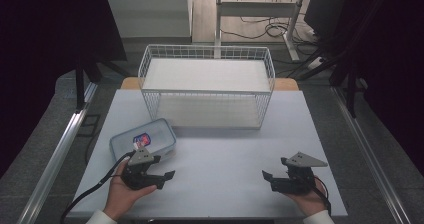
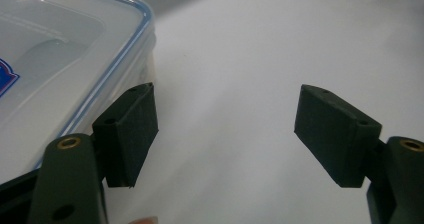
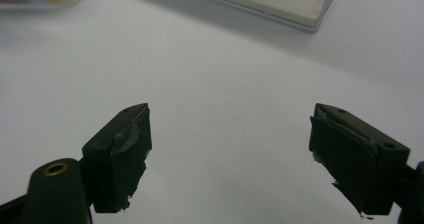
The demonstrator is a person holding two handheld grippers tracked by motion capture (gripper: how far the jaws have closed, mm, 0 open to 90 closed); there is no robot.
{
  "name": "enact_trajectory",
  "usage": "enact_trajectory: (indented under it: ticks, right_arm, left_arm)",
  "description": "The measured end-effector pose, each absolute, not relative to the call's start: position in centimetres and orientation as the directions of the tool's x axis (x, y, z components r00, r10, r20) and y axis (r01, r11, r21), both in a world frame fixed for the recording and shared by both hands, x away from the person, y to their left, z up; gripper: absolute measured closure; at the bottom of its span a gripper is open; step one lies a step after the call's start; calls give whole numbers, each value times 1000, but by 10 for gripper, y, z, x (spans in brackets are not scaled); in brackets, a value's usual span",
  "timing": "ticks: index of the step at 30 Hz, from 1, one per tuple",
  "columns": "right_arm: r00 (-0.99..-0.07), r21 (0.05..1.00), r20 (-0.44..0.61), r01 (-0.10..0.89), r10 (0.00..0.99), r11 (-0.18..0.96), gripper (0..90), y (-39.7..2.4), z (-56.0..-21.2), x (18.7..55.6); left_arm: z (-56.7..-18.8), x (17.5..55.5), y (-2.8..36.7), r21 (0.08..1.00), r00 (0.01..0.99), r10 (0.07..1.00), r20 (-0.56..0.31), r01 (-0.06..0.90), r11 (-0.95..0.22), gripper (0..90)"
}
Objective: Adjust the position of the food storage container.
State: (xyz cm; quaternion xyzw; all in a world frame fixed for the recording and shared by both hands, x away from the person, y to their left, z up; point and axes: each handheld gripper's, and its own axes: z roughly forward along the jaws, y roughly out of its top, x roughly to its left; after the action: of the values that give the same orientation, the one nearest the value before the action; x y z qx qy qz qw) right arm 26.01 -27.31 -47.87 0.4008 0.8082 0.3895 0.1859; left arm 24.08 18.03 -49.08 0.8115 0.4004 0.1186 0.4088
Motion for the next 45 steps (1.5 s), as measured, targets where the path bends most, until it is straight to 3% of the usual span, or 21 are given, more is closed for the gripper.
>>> enact_trajectory:
  ticks: [26, 36, 39, 45]
  right_arm:
    - [-647, 771, 12, 491, 762, 405, 191, -260, -480, 269]
    - [-625, 766, 14, 508, 781, 393, 195, -265, -482, 268]
    - [-616, 766, 7, 509, 787, 392, 195, -265, -481, 266]
    - [-612, 768, 16, 513, 790, 383, 195, -263, -481, 266]
  left_arm:
    - [-494, 225, 181, 745, 651, 755, -80, 542, -389, 246]
    - [-483, 236, 193, 766, 614, 782, -104, 551, -331, 249]
    - [-472, 245, 207, 777, 597, 787, -154, 565, -277, 249]
    - [-448, 260, 225, 800, 574, 809, -130, 543, -257, 261]
